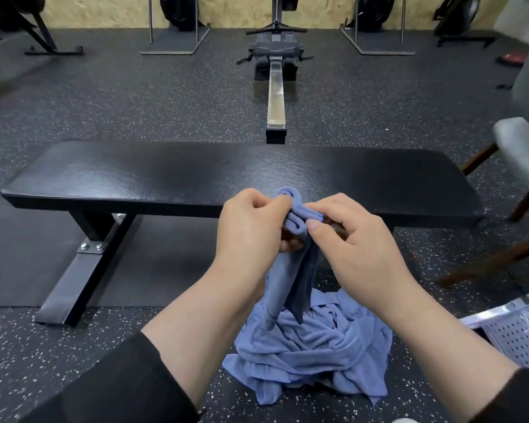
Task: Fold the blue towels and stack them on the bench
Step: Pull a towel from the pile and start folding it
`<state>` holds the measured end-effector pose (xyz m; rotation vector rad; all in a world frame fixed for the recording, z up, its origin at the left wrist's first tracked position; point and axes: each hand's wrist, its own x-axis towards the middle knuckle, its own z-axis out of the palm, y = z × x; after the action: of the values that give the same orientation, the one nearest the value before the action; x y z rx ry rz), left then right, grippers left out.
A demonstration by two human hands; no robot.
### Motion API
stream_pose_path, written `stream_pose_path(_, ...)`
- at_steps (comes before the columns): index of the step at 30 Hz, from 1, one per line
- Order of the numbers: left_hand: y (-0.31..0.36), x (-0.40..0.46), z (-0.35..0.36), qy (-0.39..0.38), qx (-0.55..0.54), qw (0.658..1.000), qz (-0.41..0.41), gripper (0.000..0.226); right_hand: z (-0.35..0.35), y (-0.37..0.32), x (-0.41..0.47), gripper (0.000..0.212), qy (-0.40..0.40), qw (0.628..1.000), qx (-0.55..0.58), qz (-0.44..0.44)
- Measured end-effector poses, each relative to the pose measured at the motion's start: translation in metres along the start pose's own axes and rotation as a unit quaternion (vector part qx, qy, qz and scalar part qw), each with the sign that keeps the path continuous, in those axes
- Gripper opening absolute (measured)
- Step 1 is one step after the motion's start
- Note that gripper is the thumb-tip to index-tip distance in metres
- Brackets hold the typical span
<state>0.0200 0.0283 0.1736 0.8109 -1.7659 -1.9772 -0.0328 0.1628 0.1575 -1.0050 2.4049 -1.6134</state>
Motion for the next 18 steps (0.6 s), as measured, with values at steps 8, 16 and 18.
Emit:
stream_pose_path(8,0.008,-0.004,0.001,-0.068,-0.011,0.998,0.005,0.015,-0.014,0.007,0.012,0.034,0.038,0.999,0.027,0.009)
stream_pose_path(16,0.004,0.011,-0.015,-0.158,0.23,0.951,0.136,0.011,-0.017,0.011,0.016,0.024,0.069,0.978,0.189,0.064)
stream_pose_path(18,0.004,0.01,-0.013,-0.134,0.208,0.957,0.153,0.009,-0.016,0.014,0.015,0.023,0.064,0.975,0.196,0.082)
